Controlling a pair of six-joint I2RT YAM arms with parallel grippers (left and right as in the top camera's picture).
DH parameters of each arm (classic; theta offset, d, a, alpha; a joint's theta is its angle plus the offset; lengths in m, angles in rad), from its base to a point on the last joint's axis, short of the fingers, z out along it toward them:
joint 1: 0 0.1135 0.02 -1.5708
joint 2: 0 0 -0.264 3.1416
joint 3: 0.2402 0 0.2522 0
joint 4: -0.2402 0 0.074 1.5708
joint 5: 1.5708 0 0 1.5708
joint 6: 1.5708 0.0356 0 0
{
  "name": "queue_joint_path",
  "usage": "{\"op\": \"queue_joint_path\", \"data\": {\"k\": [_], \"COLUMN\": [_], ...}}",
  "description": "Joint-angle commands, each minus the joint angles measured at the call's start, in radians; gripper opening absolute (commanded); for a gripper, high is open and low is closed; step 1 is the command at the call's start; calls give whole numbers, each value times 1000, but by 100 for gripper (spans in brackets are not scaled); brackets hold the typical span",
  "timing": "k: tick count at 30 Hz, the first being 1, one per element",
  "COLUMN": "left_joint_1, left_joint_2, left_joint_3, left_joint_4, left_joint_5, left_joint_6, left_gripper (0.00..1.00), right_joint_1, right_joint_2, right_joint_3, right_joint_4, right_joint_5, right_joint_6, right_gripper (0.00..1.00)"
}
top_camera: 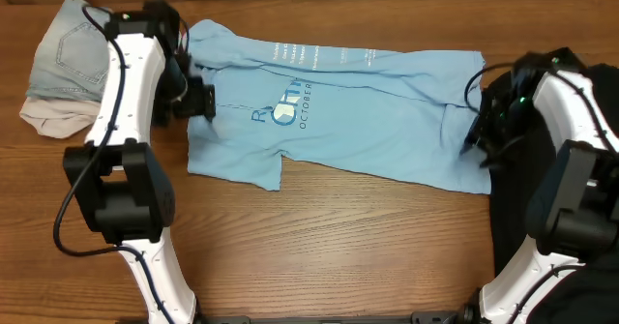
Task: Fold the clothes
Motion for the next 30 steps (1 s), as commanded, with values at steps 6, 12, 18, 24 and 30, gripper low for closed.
{"op": "queue_joint_path", "data": {"k": [6,12,18,24,30], "left_joint_1": [6,6,4,46,181], "left_joint_2": [30,30,30,29,29], "left_joint_3": [-208,-329,-410,-365,-242], "left_joint_4": [49,192,288,186,58], "left_joint_5": [22,34,120,77,90], "left_joint_6": [2,0,1,-39,-36], "left_gripper": [90,85,50,4,4], "right_joint_1": [-4,-4,-4,-4,6], "right_joint_2": [-29,-32,-32,-31,-31], "right_joint_3": [-126,-125,-125,-126,-144], "right_joint_4": [41,62,83,94,98], "right_joint_5": [5,5,4,0,-44], "right_joint_6": [-4,-4,1,24,39], "right_gripper": [49,61,63,67,68]}}
